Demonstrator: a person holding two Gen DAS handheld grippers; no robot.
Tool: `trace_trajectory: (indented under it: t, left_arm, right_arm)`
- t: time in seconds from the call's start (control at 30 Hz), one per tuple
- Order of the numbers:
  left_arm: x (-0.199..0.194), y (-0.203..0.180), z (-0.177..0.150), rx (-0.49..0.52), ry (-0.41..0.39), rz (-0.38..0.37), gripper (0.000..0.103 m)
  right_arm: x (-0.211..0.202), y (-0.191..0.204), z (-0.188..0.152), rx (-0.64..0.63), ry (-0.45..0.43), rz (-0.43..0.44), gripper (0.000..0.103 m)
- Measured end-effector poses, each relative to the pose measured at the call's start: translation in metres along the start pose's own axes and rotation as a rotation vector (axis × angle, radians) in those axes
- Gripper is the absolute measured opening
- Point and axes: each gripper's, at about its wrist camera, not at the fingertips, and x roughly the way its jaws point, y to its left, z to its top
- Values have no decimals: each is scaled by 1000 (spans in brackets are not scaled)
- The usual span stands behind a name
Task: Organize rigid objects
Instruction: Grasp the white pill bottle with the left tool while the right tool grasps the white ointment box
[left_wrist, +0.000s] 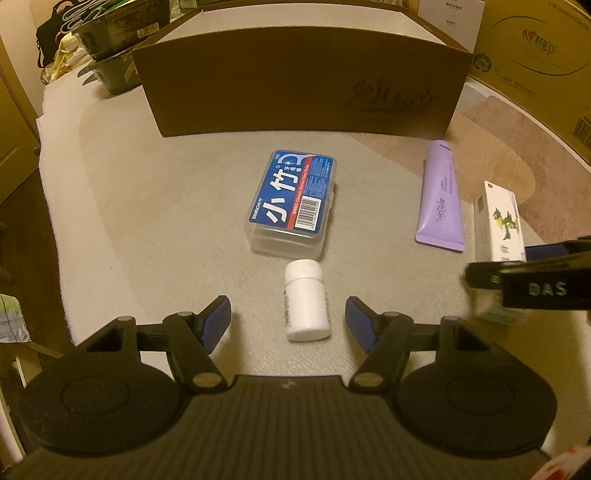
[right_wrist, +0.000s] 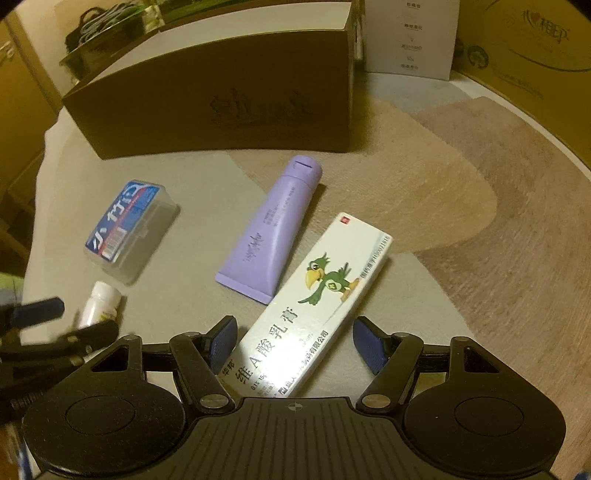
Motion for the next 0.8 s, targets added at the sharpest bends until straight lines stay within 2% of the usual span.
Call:
trace_trajectory:
  t: [0.1, 0.2, 0.3, 0.47, 0.63, 0.8]
  left_arm:
    - [1, 0, -1, 0, -4, -5, 65]
    - [3, -1, 0, 6, -5, -14, 60]
    - [9, -4, 1, 7, 1, -17, 59]
    - [15, -10, 2, 11, 8, -19, 48]
    - [16, -19, 7, 28, 2, -37, 24]
    - [18, -29, 11, 44, -7, -48, 24]
  right_arm:
    - [-3, -11, -6, -45, 7, -27, 69]
    - [-6, -25, -11, -65, 3, -47, 68]
    - [-10, -37, -15, -69, -13, -41, 68]
    - [-11, -45, -14, -49, -43, -33, 68]
    - [-4, -41, -6, -46, -60, -60, 68]
    - [2, -38, 0, -51, -74, -79, 67]
